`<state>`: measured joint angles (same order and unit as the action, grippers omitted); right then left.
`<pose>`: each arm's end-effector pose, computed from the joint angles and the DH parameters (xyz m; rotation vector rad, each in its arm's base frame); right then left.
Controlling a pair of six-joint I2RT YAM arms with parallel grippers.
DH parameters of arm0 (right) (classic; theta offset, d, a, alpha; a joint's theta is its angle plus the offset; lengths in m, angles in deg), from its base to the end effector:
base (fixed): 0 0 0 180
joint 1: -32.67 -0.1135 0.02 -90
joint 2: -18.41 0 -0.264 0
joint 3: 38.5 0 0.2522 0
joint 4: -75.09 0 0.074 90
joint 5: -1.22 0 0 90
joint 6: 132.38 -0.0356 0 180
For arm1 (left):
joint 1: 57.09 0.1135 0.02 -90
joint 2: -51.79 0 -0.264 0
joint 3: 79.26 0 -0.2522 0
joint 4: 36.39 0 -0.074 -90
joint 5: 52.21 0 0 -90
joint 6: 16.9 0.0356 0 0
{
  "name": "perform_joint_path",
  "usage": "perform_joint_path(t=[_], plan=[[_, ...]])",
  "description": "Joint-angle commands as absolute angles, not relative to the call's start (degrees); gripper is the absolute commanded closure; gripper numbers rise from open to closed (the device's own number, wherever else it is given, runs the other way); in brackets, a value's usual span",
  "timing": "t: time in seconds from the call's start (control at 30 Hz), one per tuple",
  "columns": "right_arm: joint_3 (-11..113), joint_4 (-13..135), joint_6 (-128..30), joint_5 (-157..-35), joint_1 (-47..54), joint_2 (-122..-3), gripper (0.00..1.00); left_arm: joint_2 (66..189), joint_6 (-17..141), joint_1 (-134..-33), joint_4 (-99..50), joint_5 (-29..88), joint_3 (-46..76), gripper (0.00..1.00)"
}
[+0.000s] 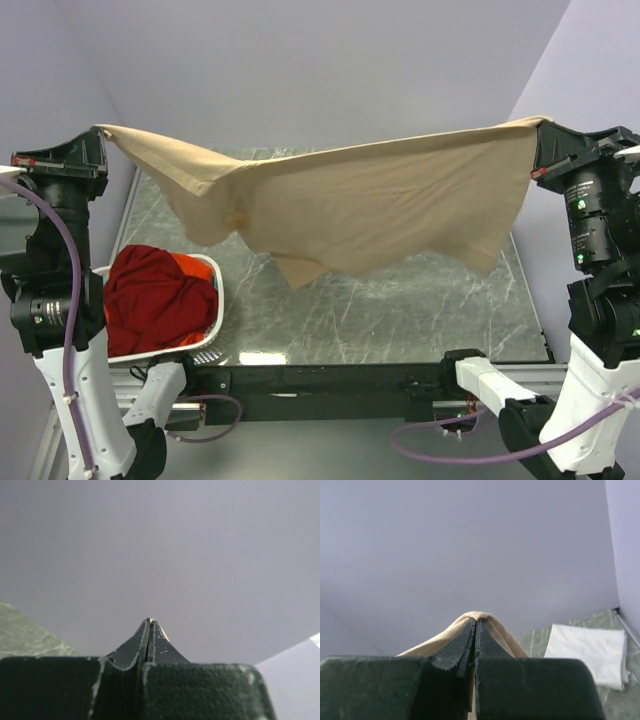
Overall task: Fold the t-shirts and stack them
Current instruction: Flatten the tshirt out
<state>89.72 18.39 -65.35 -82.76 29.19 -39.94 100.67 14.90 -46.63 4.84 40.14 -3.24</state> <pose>0.0749 0.0008 0.6000 0.3159 1.3117 0.3195 0.0952 0.0191 0.5455 -0.7964 1.1030 -0.6773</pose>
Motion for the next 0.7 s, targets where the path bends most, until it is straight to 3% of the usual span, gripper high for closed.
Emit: perform_joint_path(t=[0.0,0.2,0.47,0.67], plan=[[86.02,26.25,-64.27,-78.68,29.68,-42.41,1.00,104.24,12.29,-46.37,-1.17,36.77,-2.24,1.00],[79.86,30.12,-64.71,-80.34,30.21,-48.91,1.00,115.48,9.38,-46.80,-10.14,24.09,0.41,1.00],[86.34,29.69,-64.97,-82.54,31.53,-61.74,1.00,134.12,11.22,-52.25,-9.53,17.49,-18.12,1.00],[96.02,29.51,-65.24,-83.69,31.62,-63.60,1.00,136.79,9.64,-53.49,-11.98,17.93,-29.12,1.00]])
